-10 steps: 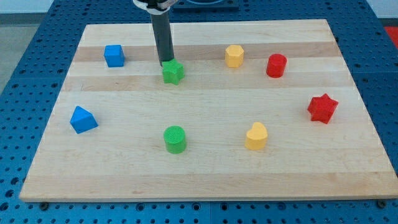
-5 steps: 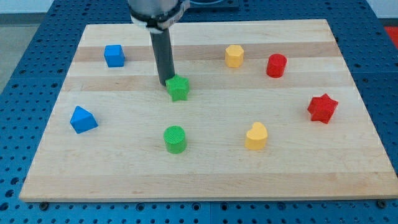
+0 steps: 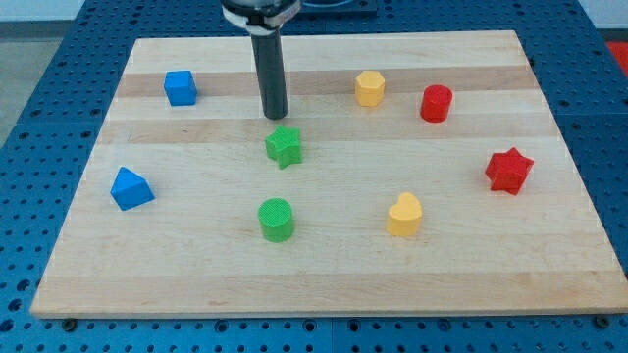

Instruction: Push the green star to the top of the green circle

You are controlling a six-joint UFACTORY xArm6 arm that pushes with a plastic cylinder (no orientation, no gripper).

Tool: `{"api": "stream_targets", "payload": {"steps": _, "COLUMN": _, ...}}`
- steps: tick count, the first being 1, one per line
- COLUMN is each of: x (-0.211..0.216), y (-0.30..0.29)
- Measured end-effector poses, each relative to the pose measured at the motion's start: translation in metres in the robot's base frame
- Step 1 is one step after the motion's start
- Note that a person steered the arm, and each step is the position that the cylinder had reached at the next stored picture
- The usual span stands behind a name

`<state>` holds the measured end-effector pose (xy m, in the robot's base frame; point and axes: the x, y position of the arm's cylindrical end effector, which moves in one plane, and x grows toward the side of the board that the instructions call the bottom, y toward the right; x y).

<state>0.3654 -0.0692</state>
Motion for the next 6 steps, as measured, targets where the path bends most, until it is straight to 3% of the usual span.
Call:
{"api": "stream_targets", "payload": {"steps": 3, "x": 0.002, "y": 0.0}}
{"api": "stream_targets", "payload": {"steps": 5, "x": -0.032, "y": 0.029}}
{"api": "stream_targets", "payload": {"steps": 6, "x": -0.022, "y": 0.028}}
